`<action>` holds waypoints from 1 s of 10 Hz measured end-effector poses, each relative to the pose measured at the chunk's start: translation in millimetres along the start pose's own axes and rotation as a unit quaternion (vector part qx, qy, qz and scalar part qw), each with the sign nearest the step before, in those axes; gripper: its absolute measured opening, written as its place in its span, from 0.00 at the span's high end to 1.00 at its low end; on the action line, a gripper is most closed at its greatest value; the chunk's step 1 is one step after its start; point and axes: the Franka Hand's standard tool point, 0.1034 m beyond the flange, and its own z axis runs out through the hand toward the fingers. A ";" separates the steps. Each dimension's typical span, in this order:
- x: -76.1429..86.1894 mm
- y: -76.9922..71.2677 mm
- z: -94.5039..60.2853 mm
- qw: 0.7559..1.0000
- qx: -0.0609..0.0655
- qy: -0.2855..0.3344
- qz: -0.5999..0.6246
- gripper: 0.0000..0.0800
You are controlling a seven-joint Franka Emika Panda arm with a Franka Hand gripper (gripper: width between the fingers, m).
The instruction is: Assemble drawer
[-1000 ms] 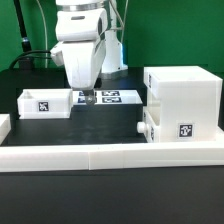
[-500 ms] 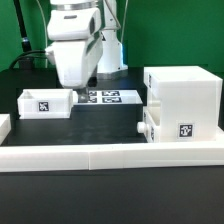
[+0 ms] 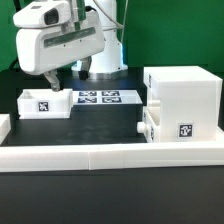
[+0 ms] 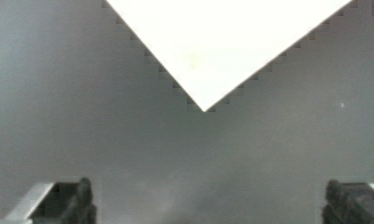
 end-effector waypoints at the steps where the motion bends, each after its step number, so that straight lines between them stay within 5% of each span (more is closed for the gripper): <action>1: -0.2 0.0 0.1 1.000 0.000 0.000 0.017 0.19; 6: -6.7 -2.1 3.2 0.980 -0.010 0.006 0.199 0.19; 10: -19.0 -24.1 15.7 0.931 -0.023 0.014 0.365 0.19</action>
Offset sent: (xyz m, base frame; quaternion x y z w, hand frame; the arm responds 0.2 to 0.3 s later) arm 0.0000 0.0000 0.0000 0.0000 0.0000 0.1938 0.9810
